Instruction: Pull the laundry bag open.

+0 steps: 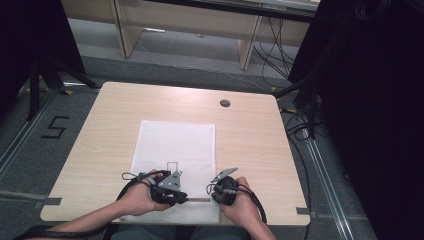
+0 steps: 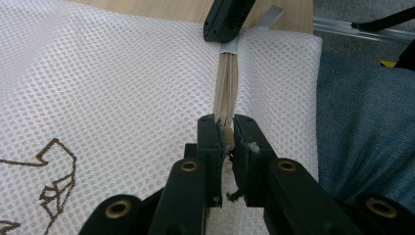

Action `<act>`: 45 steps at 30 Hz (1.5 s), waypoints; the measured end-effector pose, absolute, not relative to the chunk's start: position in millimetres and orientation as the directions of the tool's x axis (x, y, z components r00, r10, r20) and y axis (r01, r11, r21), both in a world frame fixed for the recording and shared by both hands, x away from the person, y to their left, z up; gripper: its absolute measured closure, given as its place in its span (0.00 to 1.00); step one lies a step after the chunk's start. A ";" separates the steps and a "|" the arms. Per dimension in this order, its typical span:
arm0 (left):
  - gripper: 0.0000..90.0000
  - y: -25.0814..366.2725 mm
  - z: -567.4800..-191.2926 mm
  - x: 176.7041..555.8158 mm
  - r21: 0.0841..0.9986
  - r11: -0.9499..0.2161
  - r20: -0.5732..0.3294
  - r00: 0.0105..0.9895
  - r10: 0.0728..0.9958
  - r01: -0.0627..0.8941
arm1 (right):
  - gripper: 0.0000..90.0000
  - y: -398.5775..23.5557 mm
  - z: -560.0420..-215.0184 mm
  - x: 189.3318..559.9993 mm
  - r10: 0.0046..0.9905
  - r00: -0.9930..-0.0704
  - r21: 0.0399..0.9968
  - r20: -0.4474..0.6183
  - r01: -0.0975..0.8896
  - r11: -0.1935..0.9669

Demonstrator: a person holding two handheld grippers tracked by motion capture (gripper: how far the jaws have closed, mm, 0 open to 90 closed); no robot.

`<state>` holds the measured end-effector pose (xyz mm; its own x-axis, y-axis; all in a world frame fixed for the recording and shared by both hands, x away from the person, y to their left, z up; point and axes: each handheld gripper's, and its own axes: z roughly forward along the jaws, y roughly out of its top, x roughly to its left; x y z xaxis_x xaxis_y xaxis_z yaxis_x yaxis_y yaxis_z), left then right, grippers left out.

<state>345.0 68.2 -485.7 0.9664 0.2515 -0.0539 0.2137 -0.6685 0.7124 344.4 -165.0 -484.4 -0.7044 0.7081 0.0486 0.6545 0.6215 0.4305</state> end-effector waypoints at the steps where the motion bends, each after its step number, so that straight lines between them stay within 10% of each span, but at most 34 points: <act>1: 0.91 68.1 -485.7 345.2 0.711 -0.670 -0.055 0.967 0.249 0.213 | 1.00 -165.1 -484.3 344.6 0.708 -0.704 0.430 0.048 0.655 0.622; 20: 0.91 64.3 -485.9 345.4 0.716 -0.664 -0.042 0.962 0.270 0.217 | 1.00 -173.3 -472.2 341.3 0.711 -0.700 0.517 0.072 0.636 0.573; 45: 0.91 63.8 -490.5 348.5 0.680 -0.702 -0.042 0.967 0.251 0.212 | 1.00 -164.3 -483.5 345.9 0.732 -0.677 0.406 0.082 0.693 0.596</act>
